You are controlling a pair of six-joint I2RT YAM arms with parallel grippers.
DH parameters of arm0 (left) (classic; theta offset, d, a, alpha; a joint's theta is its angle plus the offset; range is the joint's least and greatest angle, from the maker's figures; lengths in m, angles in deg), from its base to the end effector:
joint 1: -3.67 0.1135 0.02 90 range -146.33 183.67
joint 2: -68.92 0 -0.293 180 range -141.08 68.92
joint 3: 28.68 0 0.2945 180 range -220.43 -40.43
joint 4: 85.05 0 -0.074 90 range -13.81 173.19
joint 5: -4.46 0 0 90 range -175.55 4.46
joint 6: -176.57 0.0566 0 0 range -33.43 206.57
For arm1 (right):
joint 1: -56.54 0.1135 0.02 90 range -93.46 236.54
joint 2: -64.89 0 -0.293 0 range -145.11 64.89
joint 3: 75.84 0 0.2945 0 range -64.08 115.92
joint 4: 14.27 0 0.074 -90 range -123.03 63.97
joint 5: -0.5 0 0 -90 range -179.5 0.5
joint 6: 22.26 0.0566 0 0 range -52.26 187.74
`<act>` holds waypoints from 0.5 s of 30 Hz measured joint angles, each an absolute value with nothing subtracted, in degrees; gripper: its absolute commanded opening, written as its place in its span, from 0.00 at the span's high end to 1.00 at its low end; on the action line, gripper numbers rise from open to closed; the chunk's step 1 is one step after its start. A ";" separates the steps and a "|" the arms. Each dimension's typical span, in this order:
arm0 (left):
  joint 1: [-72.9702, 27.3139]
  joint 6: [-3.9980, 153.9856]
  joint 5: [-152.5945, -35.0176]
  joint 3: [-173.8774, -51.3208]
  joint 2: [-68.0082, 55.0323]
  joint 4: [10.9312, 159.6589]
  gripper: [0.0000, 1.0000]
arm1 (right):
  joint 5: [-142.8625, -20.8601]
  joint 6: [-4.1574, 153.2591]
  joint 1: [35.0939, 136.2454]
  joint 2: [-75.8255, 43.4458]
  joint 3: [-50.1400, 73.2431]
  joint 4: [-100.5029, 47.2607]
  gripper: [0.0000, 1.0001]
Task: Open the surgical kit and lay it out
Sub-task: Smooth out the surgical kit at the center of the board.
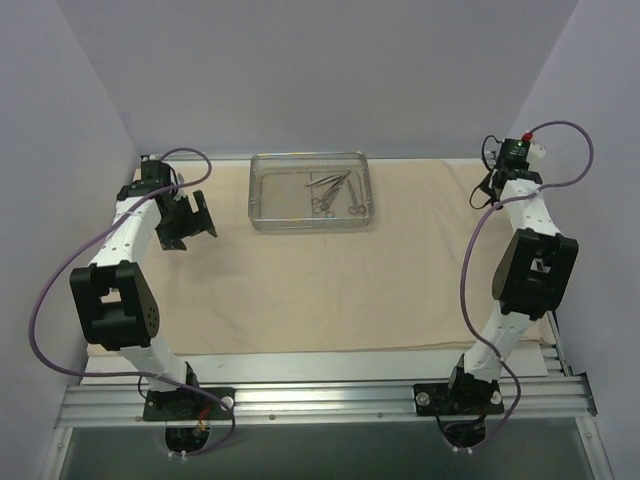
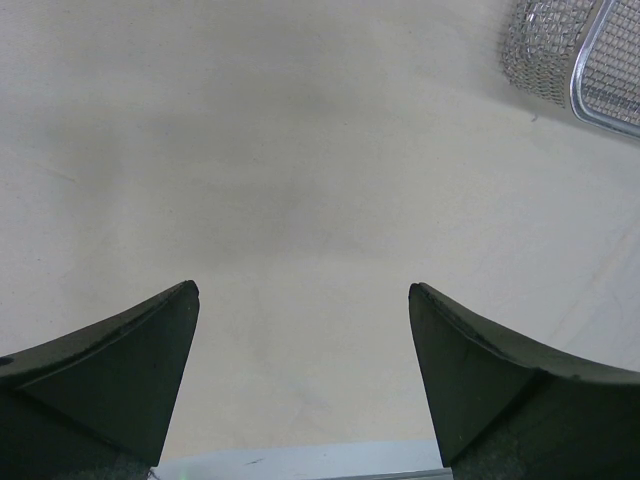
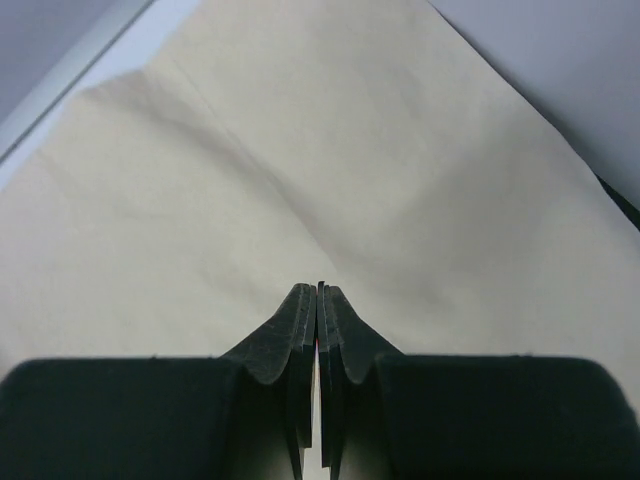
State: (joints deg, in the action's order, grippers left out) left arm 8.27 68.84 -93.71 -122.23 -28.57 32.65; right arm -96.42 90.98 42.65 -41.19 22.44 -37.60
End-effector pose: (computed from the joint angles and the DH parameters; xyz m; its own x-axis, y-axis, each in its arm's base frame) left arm 0.4037 0.0244 0.2648 -0.8622 -0.3718 -0.3442 -0.2991 0.9218 -0.2466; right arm 0.4880 -0.1277 0.2878 -0.3276 0.4845 -0.8111 0.5090 0.8138 0.2805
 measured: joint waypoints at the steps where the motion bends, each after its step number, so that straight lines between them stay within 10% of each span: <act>1: 8.27 68.81 -93.71 -122.23 -28.60 32.69 0.05 | -96.14 90.89 42.65 -43.68 24.27 -35.81 1.00; 15: 8.27 68.84 -95.09 -122.23 -31.18 32.95 0.06 | -91.04 86.83 44.97 -67.35 41.65 -31.19 1.00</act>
State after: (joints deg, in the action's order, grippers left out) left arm 8.27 68.84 -95.09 -122.23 -31.18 32.95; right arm -91.04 86.83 44.97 -67.35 41.65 -31.19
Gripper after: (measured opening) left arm 0.941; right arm 0.027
